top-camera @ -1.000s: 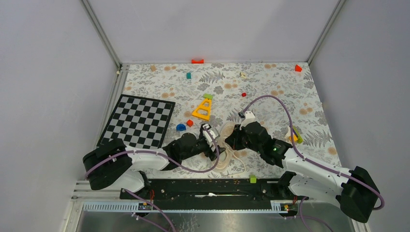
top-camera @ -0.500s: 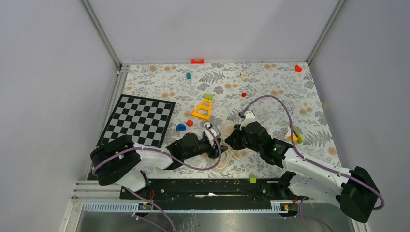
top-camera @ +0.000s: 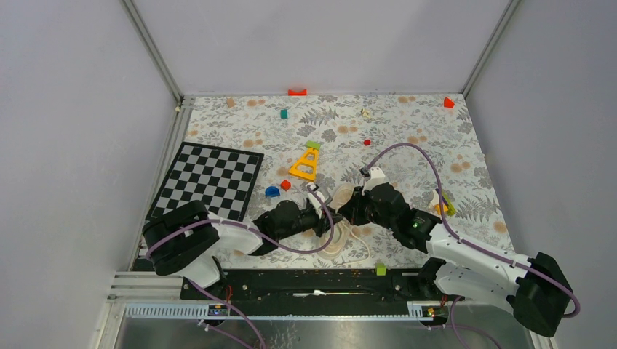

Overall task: Tie the shoes
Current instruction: Wrap the shoelace around the shoelace.

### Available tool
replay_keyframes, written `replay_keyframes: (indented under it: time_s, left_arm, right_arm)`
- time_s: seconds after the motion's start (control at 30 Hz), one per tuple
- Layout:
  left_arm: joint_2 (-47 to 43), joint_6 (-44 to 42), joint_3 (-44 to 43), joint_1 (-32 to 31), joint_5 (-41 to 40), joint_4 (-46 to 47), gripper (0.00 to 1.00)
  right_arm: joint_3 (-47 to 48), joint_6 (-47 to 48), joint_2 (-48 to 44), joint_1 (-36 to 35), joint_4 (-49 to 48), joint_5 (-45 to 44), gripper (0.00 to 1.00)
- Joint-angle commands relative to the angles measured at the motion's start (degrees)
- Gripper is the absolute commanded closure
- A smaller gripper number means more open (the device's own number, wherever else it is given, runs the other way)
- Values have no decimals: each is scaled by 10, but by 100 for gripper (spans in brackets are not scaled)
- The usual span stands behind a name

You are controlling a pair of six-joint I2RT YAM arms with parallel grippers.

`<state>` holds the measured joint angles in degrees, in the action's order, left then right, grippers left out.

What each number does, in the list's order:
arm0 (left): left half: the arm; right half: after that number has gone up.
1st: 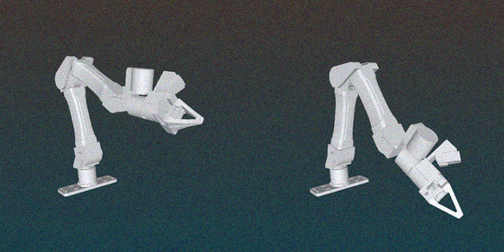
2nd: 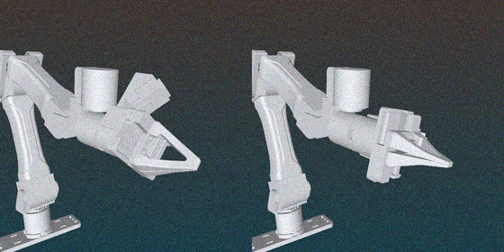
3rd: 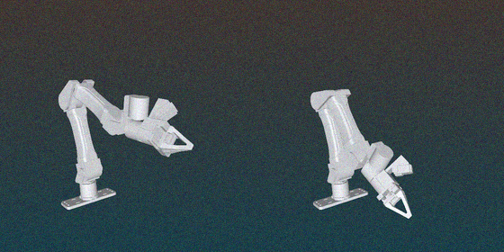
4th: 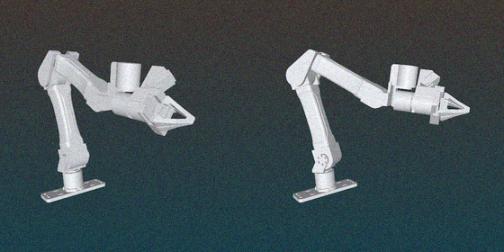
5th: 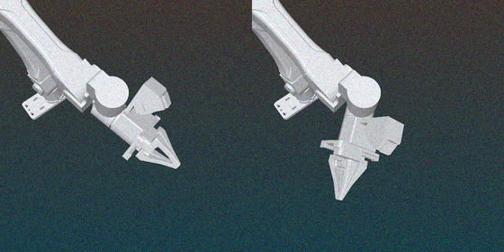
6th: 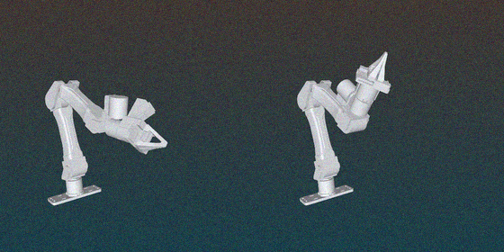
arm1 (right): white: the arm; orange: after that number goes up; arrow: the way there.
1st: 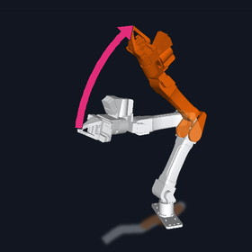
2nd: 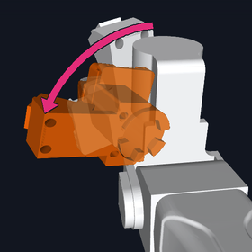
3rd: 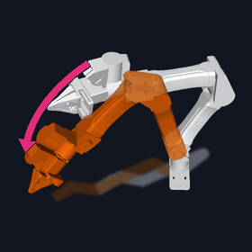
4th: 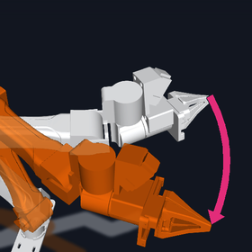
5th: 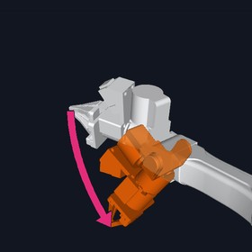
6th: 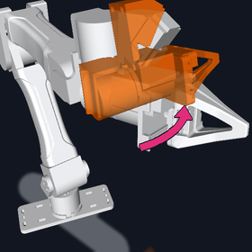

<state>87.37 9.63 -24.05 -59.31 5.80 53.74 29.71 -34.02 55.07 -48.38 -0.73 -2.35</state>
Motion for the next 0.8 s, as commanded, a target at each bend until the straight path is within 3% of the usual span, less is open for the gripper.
replay_keyframes:
  time_s: [0.0, 0.23, 0.37, 0.47, 0.53, 0.63, 0.77]
  left_arm:
    - [8, 12, -19, -1, -5, 41, 81]
    - [14, 22, -20, 1, 0, 38, 99]
    - [17, 26, -20, 2, 3, 42, 100]
    - [17, 32, -14, 2, -10, 46, 100]
    - [15, 37, -5, 3, -25, 57, 100]
    - [9, 41, 7, 4, -40, 71, 100]
    - [7, 49, 10, 4, -48, 74, 100]
  right_arm:
    - [3, -5, -10, -1, -15, -1, 100]
    - [2, -5, -10, -1, -15, -3, 100]
    - [3, -13, -14, -1, -9, -13, 100]
    - [9, -20, -34, -1, 26, -35, 53]
    - [13, -20, -65, -1, 55, -51, 37]
    - [12, -21, -129, -1, 115, -85, 35]
    - [-42, 11, -227, -1, 153, -65, 43]
